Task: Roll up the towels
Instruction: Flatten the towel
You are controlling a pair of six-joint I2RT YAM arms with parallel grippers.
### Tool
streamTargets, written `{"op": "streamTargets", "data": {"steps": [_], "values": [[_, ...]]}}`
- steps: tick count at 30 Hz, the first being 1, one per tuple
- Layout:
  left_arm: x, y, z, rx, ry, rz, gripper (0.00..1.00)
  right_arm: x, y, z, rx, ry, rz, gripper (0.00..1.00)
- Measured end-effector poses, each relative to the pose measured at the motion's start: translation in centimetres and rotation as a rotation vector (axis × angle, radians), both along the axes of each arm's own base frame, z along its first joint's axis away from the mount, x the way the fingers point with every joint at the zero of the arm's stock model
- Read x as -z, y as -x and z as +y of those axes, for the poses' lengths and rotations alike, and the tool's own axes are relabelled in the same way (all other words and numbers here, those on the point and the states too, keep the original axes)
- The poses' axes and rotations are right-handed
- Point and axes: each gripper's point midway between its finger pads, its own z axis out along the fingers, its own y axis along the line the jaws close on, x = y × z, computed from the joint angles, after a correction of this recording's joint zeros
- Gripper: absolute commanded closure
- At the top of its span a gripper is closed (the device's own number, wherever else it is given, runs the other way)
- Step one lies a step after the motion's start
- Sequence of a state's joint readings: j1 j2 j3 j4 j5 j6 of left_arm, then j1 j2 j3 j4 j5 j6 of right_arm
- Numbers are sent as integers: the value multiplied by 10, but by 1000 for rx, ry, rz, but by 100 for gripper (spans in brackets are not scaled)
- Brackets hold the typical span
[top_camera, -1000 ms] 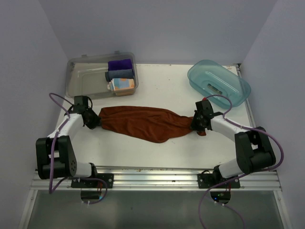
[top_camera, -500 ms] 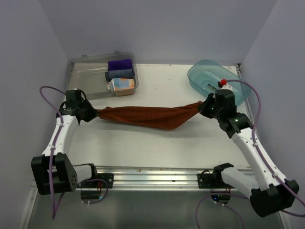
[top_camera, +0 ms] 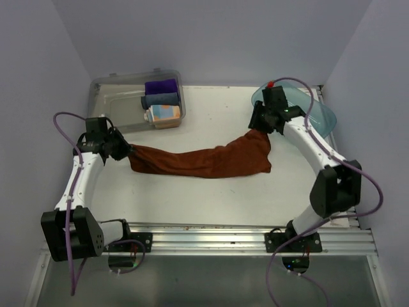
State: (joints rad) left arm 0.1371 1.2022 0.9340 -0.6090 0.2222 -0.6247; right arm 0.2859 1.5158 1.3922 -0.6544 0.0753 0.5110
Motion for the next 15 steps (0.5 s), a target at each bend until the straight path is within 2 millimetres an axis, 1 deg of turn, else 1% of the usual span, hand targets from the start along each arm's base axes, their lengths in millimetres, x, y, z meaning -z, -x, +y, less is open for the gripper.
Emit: {"op": "streamTargets", "data": {"steps": [1,2,3,4,5,6,7,11,12,15], "values": [[2,0,-1,4,6,8,100,21,-11,3,-7,15,42,50],[3,0,-2,8,12,13,100,43,-11,5,-16,25,93,49],[4,0,-3,11,15,14,100,61,-4,4,-23,37,139,49],[3,0,-3,13,17,12,100,77,7,2,-26,46,182,49],[3,-1,-4,15,19,9,100,86,18,-1,-27,53,209,50],[2,0,-4,17,22,9,100,93,30,-4,-28,58,232,50],[2,0,-5,20,25,9,100,96,38,-6,-27,61,240,50],[4,0,-7,27,33,9,100,104,70,-15,-18,54,239,49],[5,1,-7,28,35,12,100,107,77,-17,-13,51,241,45],[7,3,-8,31,38,18,100,122,95,-23,8,51,262,39]]}}
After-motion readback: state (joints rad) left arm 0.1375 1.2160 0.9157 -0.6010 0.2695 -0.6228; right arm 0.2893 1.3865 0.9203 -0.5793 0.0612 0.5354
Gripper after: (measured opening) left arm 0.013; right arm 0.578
